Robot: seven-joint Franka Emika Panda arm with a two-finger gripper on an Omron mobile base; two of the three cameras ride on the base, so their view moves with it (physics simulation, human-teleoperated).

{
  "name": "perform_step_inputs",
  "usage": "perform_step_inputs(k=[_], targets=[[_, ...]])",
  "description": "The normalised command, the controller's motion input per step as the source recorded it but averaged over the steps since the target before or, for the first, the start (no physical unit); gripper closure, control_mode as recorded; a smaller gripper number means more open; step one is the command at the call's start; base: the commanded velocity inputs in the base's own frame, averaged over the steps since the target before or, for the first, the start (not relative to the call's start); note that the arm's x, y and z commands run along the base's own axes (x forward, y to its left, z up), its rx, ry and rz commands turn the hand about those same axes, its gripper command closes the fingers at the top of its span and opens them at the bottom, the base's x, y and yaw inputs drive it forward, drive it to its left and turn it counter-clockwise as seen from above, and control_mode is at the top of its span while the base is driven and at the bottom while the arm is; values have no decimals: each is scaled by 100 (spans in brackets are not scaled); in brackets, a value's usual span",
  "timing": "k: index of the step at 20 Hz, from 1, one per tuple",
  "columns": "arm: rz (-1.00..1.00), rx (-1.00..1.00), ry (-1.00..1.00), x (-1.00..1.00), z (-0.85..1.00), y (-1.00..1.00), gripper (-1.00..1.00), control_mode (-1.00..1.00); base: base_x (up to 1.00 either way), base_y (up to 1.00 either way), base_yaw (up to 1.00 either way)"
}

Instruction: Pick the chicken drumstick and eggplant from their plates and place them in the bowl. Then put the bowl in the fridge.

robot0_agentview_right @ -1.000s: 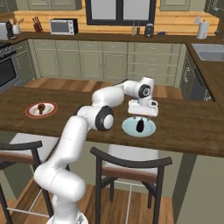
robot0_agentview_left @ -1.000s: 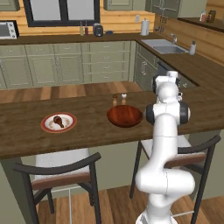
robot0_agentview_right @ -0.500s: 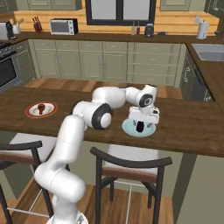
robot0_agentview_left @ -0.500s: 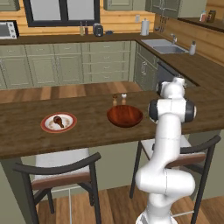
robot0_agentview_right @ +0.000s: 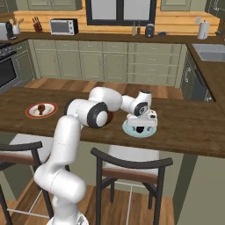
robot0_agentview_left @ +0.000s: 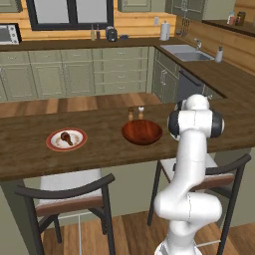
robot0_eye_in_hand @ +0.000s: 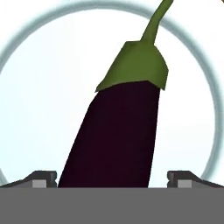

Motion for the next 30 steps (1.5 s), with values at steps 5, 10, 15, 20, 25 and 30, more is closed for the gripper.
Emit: perform_step_inputs(k=[5, 10, 15, 20, 25, 30], targets=[[3, 0, 0, 6, -3, 0, 100, -100, 0, 0, 0], [1, 0, 0, 2, -18, 0, 100, -100, 0, 0, 0], [3, -1, -8, 0, 30, 23, 100, -100, 0, 0, 0], [6, 8, -17, -17, 99, 85, 100, -100, 0, 0, 0], [3, 5, -11, -27, 87, 100, 100, -100, 0, 0, 0], [2, 0, 7, -3, 5, 100, 100, -100, 0, 0, 0]])
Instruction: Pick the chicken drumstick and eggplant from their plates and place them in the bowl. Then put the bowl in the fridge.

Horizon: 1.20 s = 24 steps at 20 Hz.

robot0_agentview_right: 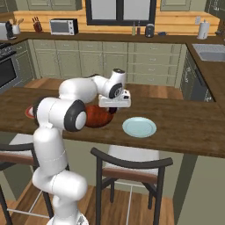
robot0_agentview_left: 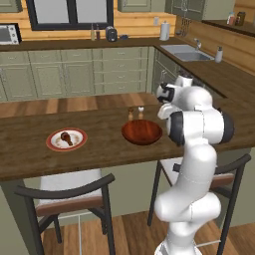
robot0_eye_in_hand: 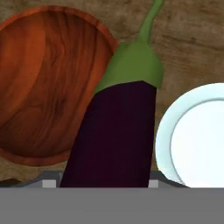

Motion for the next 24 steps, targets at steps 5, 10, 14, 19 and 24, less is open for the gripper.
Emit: perform_step_inputs(k=[5, 10, 14, 19, 24], targets=[[6, -2, 1, 45, -7, 77, 100, -100, 0, 0, 0], [2, -1, 2, 40, -31, 14, 100, -100, 0, 0, 0], [-3, 0, 6, 0, -57, 45, 100, -100, 0, 0, 0], [-6, 0, 0, 17, -16, 24, 100, -100, 0, 0, 0], [-2, 0, 0, 18, -2, 0, -100, -100, 0, 0, 0]])
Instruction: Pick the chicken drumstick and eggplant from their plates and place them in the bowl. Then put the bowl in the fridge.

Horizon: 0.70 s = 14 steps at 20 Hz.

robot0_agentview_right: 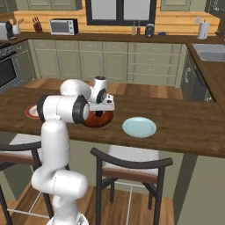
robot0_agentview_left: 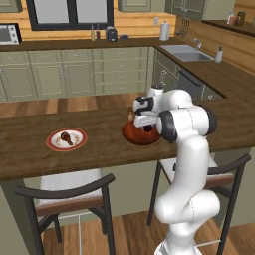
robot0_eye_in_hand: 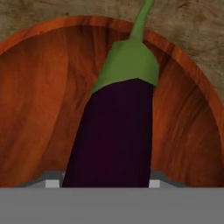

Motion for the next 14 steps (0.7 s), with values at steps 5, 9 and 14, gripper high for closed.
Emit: perform_step_inputs(k=[5, 9, 14], targets=[[-2, 0, 0, 0, 0, 0, -100, -100, 0, 0, 0], [-1, 0, 0, -3, 0, 0, -100, -100, 0, 0, 0], [-8, -3, 0, -24, 24, 12, -100, -100, 0, 0, 0]])
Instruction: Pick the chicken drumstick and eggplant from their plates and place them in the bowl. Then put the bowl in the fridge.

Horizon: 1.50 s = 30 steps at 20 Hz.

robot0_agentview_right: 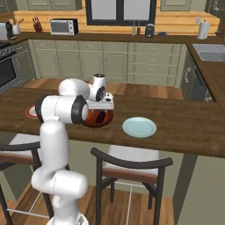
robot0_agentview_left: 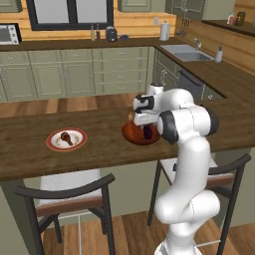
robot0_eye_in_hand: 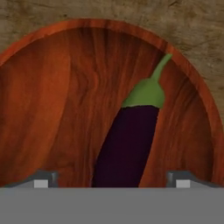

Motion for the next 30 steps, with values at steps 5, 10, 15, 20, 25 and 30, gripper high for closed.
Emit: perform_step_inputs(k=[5, 10, 15, 20, 25, 30], targets=[[-30, -10, -3, -81, 59, 15, -100, -100, 0, 0, 0], [-26, -1, 1, -95, 74, 9, -100, -100, 0, 0, 0], [-17, 14, 0, -100, 57, 7, -100, -100, 0, 0, 0], [-13, 7, 0, -100, 18, 24, -100, -100, 0, 0, 0], [-9, 0, 0, -100, 0, 7, -100, -100, 0, 0, 0], [-1, 0, 2, -38, -3, 0, -100, -100, 0, 0, 0]])
